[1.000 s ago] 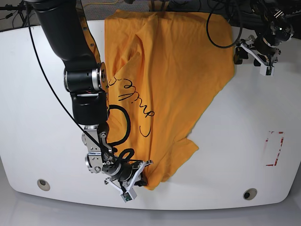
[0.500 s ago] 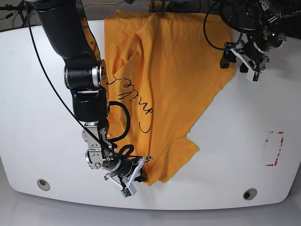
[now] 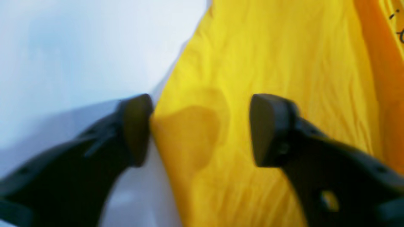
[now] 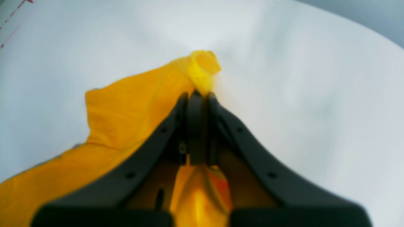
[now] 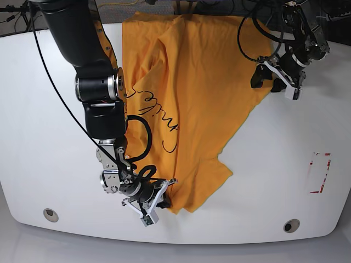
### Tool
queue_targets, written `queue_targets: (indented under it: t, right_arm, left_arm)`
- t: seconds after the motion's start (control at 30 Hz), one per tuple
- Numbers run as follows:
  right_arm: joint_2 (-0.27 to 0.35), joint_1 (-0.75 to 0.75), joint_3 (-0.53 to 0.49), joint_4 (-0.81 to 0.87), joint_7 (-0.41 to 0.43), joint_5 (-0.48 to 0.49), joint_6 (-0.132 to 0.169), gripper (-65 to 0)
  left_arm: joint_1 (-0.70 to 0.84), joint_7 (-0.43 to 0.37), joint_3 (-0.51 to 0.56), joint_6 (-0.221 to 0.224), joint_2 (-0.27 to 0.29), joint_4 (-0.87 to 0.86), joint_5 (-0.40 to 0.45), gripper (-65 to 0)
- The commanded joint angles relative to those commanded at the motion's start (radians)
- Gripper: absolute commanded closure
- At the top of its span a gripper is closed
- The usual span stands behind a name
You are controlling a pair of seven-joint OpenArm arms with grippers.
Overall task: Fold the T-shirt properly
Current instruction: 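Lower the left gripper onto the shirt edge and close it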
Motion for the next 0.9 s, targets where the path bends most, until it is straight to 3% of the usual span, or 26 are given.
queue_targets:
  t: [0.13,0.23,0.6,0.77,0.9]
  right_arm:
    - [0.0,-0.002,0.0,0.0,0.0,0.0,0.0,0.0]
    - [0.0,-0.002,0.0,0.0,0.0,0.0,0.0,0.0]
    - [0.0,-0.002,0.0,0.006,-0.003,0.0,0.0,0.0]
    - [0.0,0.002,0.002,0.017,-0.026,0.0,-0.003,0.0]
    - [0.0,-0.002,0.005,0.106,-0.074,0.0,-0.003,0.0]
  left_arm:
    - [0.002,0.0,0.032,0.0,-0.002,0.0,0.009,-10.4]
    - [0.002,0.0,0.035,0.0,-0.002,-0.002,0.009,0.0]
    - [0.0,-0.002,0.032,0.0,-0.009,0.005,0.003,0.0]
    - [-0.009,0.0,0.032,0.0,-0.043,0.077,0.002,0.0]
    - [-0.025,0.06,0.02,0.0,-0.058,0.192,0.006,0.0]
